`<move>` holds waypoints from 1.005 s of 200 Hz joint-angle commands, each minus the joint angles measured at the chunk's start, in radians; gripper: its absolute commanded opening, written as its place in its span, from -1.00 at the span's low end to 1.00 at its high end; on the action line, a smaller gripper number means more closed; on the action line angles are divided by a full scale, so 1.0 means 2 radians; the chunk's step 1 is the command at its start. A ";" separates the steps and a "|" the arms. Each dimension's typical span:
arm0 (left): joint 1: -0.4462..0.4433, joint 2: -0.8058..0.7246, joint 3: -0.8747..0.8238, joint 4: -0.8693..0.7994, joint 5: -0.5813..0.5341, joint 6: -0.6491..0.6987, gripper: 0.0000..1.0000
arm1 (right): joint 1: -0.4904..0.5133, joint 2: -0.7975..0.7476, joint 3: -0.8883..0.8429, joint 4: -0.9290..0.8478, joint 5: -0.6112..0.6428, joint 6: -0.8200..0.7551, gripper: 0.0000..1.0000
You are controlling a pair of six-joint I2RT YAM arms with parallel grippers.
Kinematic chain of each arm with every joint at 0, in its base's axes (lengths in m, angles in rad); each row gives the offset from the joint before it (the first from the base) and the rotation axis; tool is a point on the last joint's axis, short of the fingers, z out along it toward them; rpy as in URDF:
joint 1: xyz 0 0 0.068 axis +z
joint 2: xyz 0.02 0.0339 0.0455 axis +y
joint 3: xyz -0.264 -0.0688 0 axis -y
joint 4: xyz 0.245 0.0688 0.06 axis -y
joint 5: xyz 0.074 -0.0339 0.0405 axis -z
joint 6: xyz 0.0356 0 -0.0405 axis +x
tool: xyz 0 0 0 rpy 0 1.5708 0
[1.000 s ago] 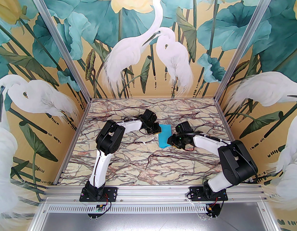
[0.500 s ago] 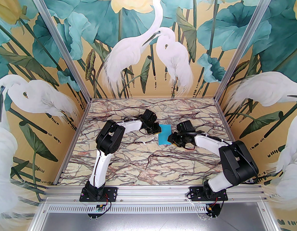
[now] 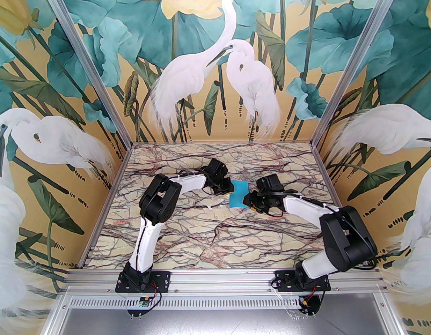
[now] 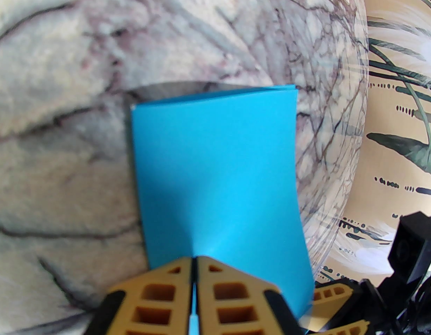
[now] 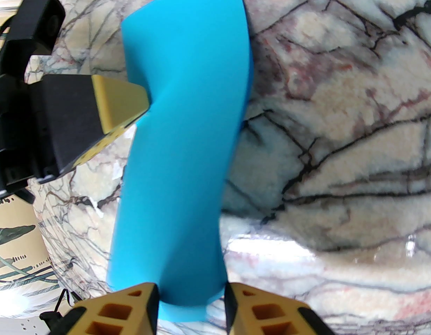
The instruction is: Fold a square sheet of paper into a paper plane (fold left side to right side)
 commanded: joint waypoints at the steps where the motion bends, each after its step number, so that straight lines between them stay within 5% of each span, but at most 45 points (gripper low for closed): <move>1: -0.005 0.019 -0.013 -0.010 0.001 -0.003 -0.78 | -0.003 -0.016 0.004 -0.016 0.003 -0.003 -0.27; 105: -0.004 -0.030 0.018 0.001 0.008 -0.013 -0.56 | -0.007 0.005 -0.011 0.000 0.020 0.001 -0.28; 201: 0.007 0.058 0.122 -0.057 0.008 0.076 -0.56 | -0.007 0.004 -0.017 0.004 0.023 0.001 -0.27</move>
